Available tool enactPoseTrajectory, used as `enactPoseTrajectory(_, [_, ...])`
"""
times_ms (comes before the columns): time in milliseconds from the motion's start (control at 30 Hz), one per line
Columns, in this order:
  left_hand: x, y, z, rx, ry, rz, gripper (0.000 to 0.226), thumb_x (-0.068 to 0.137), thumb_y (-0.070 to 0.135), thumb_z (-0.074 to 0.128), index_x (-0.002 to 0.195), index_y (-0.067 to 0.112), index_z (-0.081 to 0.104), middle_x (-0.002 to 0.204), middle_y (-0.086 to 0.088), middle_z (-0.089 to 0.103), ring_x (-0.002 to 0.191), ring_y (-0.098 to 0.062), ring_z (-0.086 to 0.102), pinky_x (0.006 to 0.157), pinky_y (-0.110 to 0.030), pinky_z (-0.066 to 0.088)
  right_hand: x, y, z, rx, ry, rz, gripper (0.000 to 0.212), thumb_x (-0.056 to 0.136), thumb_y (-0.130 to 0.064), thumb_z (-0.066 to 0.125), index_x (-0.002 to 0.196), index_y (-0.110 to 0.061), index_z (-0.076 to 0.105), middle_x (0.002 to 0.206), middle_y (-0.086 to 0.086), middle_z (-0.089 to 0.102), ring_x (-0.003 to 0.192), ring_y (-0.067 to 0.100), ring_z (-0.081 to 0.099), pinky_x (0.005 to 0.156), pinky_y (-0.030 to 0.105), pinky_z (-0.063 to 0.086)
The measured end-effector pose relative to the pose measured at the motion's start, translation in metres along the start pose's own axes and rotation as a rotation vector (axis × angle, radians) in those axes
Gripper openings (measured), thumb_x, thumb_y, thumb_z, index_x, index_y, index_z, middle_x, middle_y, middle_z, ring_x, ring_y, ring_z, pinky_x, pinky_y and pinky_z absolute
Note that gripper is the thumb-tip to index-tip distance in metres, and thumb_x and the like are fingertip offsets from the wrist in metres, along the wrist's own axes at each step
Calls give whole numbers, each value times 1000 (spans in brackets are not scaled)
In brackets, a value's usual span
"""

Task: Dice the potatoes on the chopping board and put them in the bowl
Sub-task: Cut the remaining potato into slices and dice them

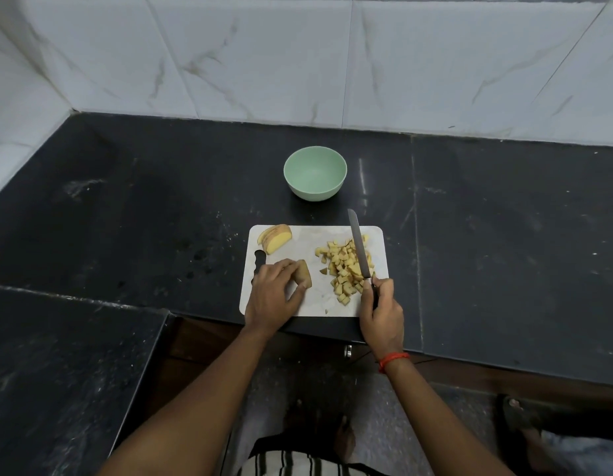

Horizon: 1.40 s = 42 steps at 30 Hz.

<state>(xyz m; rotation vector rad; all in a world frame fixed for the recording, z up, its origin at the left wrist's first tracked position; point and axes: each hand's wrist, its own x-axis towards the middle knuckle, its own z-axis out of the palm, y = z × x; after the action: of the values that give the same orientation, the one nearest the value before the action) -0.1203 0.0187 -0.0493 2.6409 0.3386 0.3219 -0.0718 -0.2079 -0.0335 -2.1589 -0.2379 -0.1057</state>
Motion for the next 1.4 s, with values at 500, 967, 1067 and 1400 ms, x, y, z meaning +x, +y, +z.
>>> enactPoseTrajectory(500, [1,-7,12,19,101,120,33,98,34,66,127,18,69,131,6,65,101,-22,54,82,-41,48,-17,-48,60,-264,-226,-65,14,106,-25,41,94,-20,37,73,0,56,62,27,60,50,31,29])
enactPoseTrajectory(967, [4,-13,15,7,133,156,27,101,33,62,118,14,72,120,1,71,88,-24,57,72,-47,49,-16,-46,74,-438,-189,-133,8,104,-25,43,100,-20,38,67,2,60,51,22,57,42,27,34])
enactPoseTrajectory(1067, [4,-13,16,-6,129,158,27,100,33,63,119,15,71,119,1,71,87,-24,57,72,-47,49,-17,-45,74,-449,-207,-135,9,105,-29,35,99,-23,35,69,0,60,52,21,57,43,27,34])
enactPoseTrajectory(1400, [3,-14,15,-9,109,146,22,102,32,58,108,17,73,111,0,72,81,-26,59,68,-46,46,-16,-49,76,-556,-216,-158,26,96,-17,57,111,-18,35,63,3,60,46,21,59,41,23,29])
